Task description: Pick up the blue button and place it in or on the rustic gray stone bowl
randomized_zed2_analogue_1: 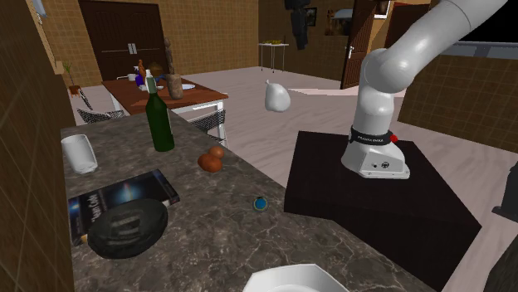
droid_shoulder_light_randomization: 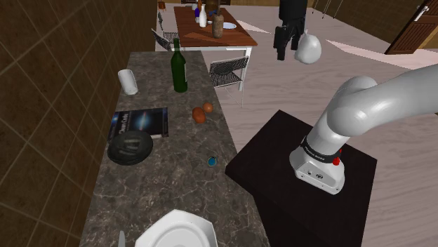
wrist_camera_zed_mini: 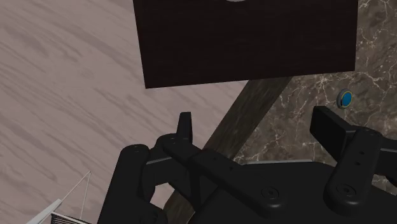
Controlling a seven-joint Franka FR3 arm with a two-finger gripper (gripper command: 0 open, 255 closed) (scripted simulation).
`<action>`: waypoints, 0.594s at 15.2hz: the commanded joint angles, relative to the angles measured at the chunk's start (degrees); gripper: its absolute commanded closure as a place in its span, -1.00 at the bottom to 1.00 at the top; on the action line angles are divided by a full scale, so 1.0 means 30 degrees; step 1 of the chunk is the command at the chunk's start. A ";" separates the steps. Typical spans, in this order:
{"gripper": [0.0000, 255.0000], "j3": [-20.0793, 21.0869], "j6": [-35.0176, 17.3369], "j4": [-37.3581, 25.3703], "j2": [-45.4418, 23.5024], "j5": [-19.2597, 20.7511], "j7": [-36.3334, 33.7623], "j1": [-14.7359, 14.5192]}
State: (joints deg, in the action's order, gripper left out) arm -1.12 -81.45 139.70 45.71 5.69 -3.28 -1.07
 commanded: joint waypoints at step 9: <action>-1.00 0.1406 -0.5197 0.4386 -0.0020 -0.1730 -0.1510 -0.1166</action>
State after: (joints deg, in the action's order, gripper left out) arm 2.32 -94.62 151.22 46.00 1.39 -7.01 -3.95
